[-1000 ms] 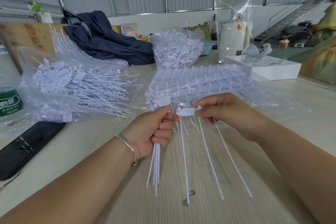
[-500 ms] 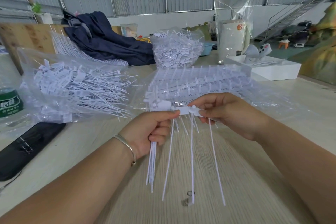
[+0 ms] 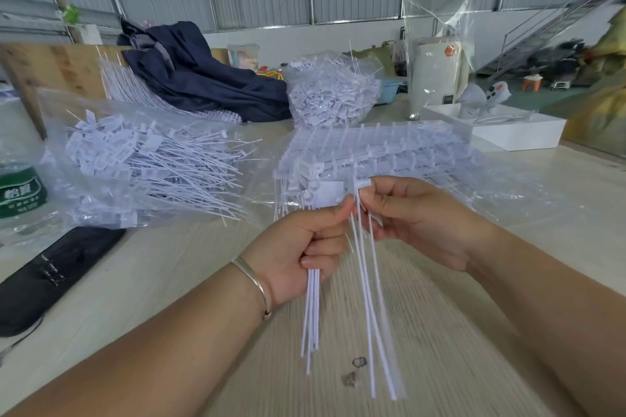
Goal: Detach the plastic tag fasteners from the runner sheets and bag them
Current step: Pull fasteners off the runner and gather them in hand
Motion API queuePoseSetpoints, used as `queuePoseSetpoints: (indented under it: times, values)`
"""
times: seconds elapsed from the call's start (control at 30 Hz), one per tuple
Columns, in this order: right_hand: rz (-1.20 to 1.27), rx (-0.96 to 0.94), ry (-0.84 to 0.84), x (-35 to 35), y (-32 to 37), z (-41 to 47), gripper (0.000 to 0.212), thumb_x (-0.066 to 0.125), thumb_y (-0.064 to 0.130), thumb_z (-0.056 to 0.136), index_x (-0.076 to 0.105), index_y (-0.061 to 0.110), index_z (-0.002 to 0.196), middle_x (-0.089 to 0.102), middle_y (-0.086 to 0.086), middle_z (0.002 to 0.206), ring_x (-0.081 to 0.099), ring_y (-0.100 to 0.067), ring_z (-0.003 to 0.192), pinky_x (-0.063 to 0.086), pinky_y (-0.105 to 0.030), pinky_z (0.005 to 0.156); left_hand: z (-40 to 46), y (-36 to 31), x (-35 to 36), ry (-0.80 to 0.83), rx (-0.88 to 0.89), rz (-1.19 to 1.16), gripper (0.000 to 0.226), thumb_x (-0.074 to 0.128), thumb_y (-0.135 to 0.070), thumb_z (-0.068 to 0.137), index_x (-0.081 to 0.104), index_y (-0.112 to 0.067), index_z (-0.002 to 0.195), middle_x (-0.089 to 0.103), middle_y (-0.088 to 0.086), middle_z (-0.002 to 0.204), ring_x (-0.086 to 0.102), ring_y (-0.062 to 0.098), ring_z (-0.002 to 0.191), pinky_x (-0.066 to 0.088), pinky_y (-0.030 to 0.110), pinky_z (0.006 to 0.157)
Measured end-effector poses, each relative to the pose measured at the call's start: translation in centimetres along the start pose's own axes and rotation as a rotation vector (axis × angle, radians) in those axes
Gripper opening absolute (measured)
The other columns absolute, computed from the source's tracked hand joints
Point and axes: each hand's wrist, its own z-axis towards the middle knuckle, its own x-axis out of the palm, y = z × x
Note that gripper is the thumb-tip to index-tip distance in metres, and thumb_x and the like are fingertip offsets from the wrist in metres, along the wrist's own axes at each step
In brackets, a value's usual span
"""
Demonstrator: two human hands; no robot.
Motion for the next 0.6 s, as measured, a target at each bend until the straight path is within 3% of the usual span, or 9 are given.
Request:
queuePoseSetpoints:
  times: [0.13,0.23,0.4,0.53,0.6]
  values:
    - [-0.018,-0.018,-0.116,-0.5,0.4,0.1,0.019,0.07,0.028,0.075,0.061,0.012,0.08,0.049,-0.004,0.064,0.04,-0.013,0.056,0.035,-0.023,0.058,0.3,-0.4,-0.3,-0.053,0.056,-0.03,0.013,0.068,-0.018,0.07,0.057,-0.014,0.074,0.038,-0.005,0.059,0.026,0.002,0.036,0.014,0.012,0.028]
    - [-0.121,-0.011,-0.168,-1.0,0.3,0.0,0.004,0.069,0.012,0.084,0.065,0.013,0.082,0.047,-0.004,0.06,0.039,-0.013,0.054,0.034,-0.022,0.055,0.5,-0.8,-0.8,-0.129,0.129,0.045,0.011,0.068,-0.018,0.071,0.065,-0.017,0.06,0.051,-0.001,0.064,0.028,0.002,0.036,0.014,0.012,0.028]
    - [-0.162,0.002,-0.189,-1.1,0.3,0.0,0.006,0.068,0.006,0.084,0.071,0.012,0.085,0.047,-0.006,0.059,0.041,-0.011,0.052,0.036,-0.017,0.051,0.5,-0.9,-1.3,-0.178,0.12,0.234,0.023,0.071,-0.023,0.069,0.061,-0.021,0.048,0.038,-0.009,0.052,0.024,0.002,0.035,0.018,0.013,0.029]
    - [-0.181,0.015,-0.149,-1.2,0.6,-0.2,0.015,0.064,0.0,0.082,0.074,0.01,0.077,0.045,-0.013,0.066,0.038,-0.015,0.054,0.031,-0.021,0.052,0.5,-0.8,-1.4,-0.206,0.128,0.287,0.013,0.073,-0.015,0.067,0.065,-0.021,0.059,0.024,-0.008,0.052,0.018,0.003,0.035,0.015,0.014,0.03]
    - [-0.194,0.031,-0.127,-1.2,0.7,-0.2,0.019,0.06,-0.005,0.079,0.073,0.007,0.071,0.042,-0.015,0.062,0.034,-0.017,0.053,0.027,-0.024,0.051,0.4,-0.6,-1.3,-0.217,0.127,0.373,0.02,0.072,-0.006,0.073,0.061,-0.019,0.063,0.024,-0.009,0.048,0.018,0.004,0.035,0.015,0.014,0.03]
